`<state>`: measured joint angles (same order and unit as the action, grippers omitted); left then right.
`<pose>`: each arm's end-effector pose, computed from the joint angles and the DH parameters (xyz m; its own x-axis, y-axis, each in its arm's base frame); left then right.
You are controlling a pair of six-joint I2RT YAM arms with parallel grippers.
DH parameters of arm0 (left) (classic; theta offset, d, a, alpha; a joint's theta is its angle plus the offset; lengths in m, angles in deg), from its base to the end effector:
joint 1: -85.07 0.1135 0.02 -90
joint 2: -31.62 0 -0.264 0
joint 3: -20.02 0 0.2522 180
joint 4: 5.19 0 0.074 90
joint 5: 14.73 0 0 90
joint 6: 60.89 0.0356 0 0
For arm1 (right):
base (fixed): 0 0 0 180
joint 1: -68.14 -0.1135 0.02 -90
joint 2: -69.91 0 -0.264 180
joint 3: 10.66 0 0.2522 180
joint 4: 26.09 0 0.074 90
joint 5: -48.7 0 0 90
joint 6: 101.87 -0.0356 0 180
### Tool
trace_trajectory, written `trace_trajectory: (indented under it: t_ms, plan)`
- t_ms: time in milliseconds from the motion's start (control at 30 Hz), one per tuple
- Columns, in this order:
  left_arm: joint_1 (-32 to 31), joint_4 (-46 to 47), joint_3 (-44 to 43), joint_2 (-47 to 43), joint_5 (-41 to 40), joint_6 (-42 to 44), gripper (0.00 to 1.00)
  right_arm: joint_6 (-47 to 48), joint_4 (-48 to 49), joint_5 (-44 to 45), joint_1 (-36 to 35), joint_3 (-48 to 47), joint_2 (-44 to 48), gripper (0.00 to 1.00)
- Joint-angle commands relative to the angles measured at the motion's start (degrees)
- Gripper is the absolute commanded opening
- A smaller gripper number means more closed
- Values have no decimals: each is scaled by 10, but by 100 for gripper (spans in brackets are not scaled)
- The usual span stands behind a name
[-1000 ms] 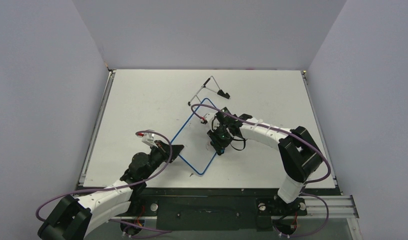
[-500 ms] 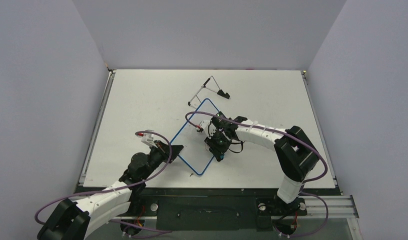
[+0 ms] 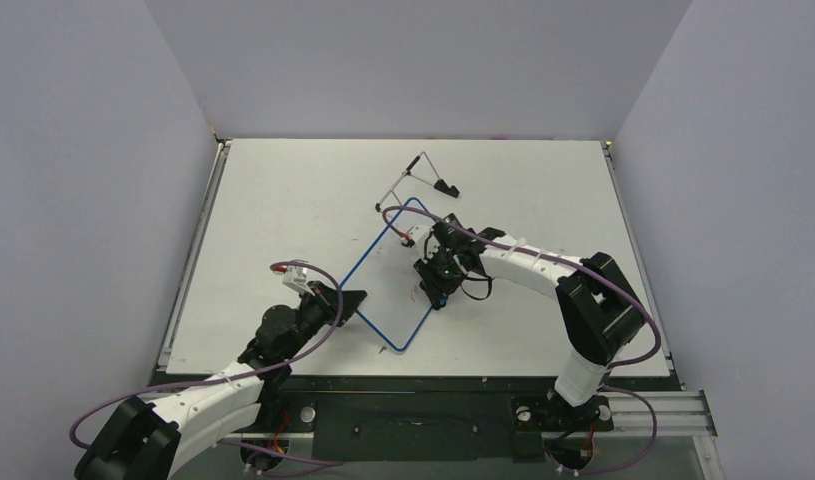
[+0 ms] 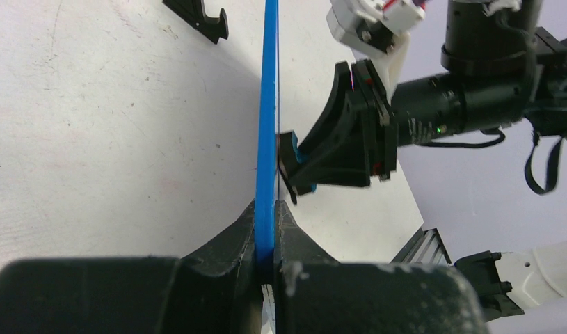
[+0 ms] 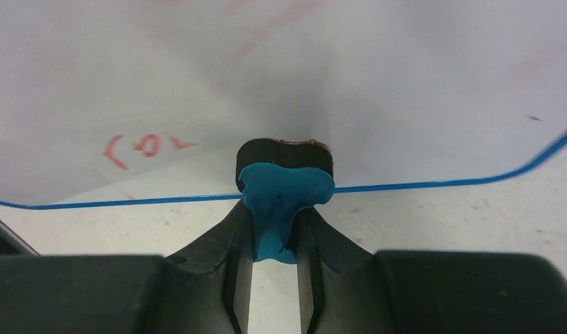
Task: Erase the whiteboard
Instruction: Erase the whiteboard at the center of the board.
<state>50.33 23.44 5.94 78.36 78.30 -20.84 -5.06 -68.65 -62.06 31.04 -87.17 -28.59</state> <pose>0.1310 -0.0931 0.1620 -0.5059 -0.5794 -0.6390 0.3498 0.5393 -0.7660 0.2628 0.2145 0.1833 -0.6338 -0.6184 -0.4646 -0.7661 0.5847 0.2668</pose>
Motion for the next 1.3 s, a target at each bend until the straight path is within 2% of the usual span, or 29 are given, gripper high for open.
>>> trace_trajectory:
  t_ms: [0, 100, 200, 367, 500, 667, 800, 933, 1067, 1167, 1267]
  plan:
    - [-4, 88, -1, -7, 30, -23, 0, 25, 1, -75, -78, -18, 25, 0]
    - [-3, 72, -1, -21, 27, -22, 0, 40, -11, -93, -93, -17, 36, 0]
    - [-3, 65, -2, -28, 24, -19, 0, 33, -2, -40, -79, -16, 39, 0]
    - [-3, 65, -6, -26, 27, -17, 0, -6, 30, 55, -2, -4, 27, 0]
    - [-3, 74, -6, -16, 30, -18, 0, 6, 21, 26, 0, 2, 19, 0]
    - [-3, 71, -6, -21, 31, -18, 0, 56, -6, -25, -83, -8, 23, 0]
    - [-3, 53, -6, -38, 27, -16, 0, 77, -19, -51, -118, -8, 42, 0]
    - [-2, 49, -6, -41, 25, -13, 0, 61, -2, 6, -91, -5, 35, 0]
    - [-2, 53, -6, -36, 28, -13, 0, 27, 22, 54, -25, 1, 22, 0]
    - [-1, 60, -6, -32, 30, -14, 0, 25, 22, 52, -6, 5, 16, 0]
    - [-1, 65, -4, -30, 31, -16, 0, 37, 16, 18, -25, 7, 22, 0]
